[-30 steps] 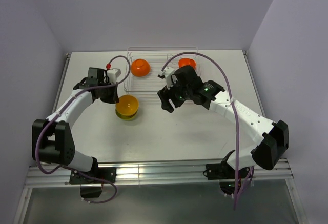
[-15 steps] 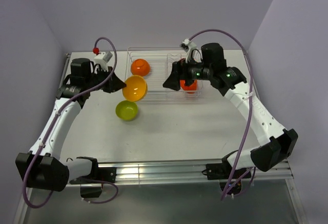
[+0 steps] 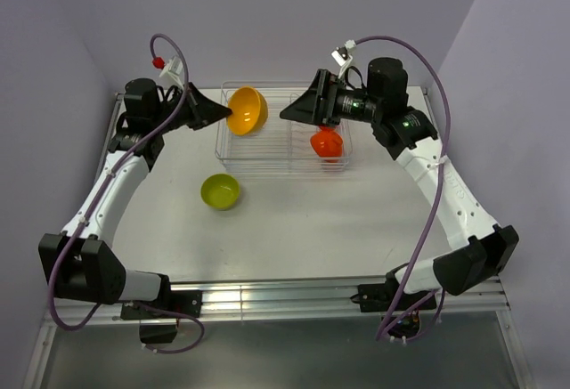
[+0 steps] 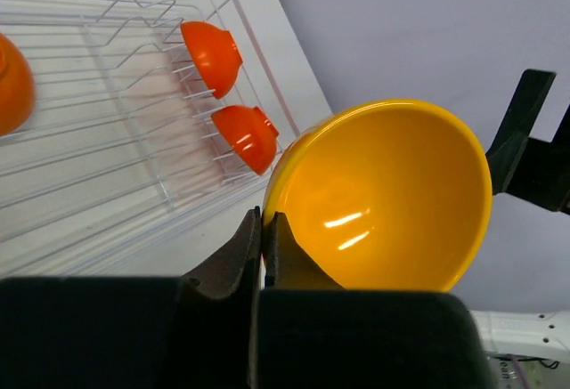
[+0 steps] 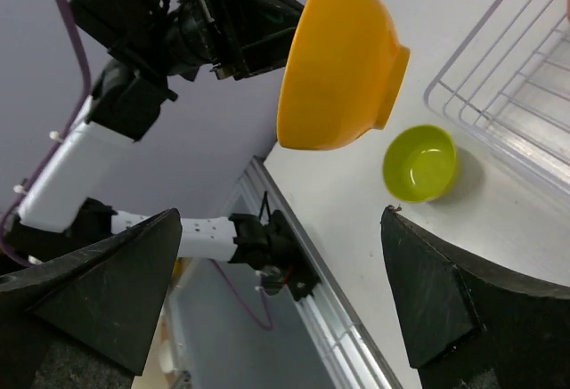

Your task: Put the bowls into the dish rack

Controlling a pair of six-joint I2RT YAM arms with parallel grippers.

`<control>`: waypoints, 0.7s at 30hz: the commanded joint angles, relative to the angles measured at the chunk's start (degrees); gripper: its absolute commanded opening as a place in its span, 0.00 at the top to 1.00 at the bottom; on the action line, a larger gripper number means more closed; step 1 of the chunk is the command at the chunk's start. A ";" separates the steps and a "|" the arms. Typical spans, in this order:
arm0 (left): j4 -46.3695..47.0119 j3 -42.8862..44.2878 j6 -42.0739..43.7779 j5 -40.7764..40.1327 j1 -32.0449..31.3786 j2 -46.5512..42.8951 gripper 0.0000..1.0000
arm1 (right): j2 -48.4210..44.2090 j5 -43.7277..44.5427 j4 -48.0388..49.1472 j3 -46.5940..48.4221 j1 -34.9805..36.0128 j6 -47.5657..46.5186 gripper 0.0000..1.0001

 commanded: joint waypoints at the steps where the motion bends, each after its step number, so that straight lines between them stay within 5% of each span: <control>1: 9.33 1.11 -6.93 1.61 -0.41 0.16 1.00 | 0.40 1.33 3.72 1.35 -0.22 6.62 0.00; 6: 9.96 0.67 -7.90 1.43 -0.50 0.68 1.00 | 2.16 1.06 7.50 -1.11 -0.31 14.35 0.00; 21: 11.71 -1.00 -10.45 2.75 -1.02 0.25 1.00 | 5.33 0.10 12.07 -0.67 3.03 14.27 0.00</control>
